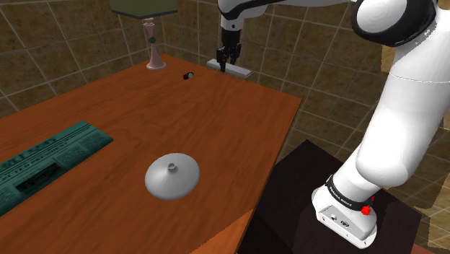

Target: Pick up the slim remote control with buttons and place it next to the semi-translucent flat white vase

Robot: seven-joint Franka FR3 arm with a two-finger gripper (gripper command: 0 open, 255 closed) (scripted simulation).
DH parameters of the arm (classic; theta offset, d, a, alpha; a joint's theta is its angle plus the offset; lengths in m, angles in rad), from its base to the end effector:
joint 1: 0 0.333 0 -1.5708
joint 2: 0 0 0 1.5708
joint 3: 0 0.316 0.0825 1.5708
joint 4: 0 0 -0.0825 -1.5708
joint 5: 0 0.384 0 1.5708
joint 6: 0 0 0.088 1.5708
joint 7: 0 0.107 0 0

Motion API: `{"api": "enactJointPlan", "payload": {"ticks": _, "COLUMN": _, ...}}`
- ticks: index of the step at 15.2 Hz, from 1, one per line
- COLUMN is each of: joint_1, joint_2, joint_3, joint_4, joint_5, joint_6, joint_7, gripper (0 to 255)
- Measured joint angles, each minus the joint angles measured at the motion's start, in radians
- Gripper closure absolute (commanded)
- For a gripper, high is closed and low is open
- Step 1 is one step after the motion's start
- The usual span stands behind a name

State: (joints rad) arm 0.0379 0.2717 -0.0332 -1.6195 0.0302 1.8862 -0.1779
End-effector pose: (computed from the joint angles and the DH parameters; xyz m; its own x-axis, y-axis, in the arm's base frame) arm 0.6421 0.0072 0.4653 0.9848 0.1735 -0.0013 0.1734 -0.9846 -0.0203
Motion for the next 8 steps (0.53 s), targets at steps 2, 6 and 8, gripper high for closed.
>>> {"api": "enactJointPlan", "payload": {"ticks": 2, "joint_1": 0.017, "joint_2": -0.050, "joint_3": 0.009, "joint_4": -0.061, "joint_5": -0.003, "joint_6": 0.012, "joint_7": 0.026, "gripper": 255}}
{"api": "enactJointPlan", "payload": {"ticks": 6, "joint_1": 0.057, "joint_2": -0.170, "joint_3": 0.036, "joint_4": -0.227, "joint_5": -0.009, "joint_6": 0.059, "joint_7": 0.092, "gripper": 255}}
{"api": "enactJointPlan", "payload": {"ticks": 8, "joint_1": 0.075, "joint_2": -0.233, "joint_3": 0.052, "joint_4": -0.309, "joint_5": -0.008, "joint_6": 0.079, "joint_7": 0.127, "gripper": 255}}
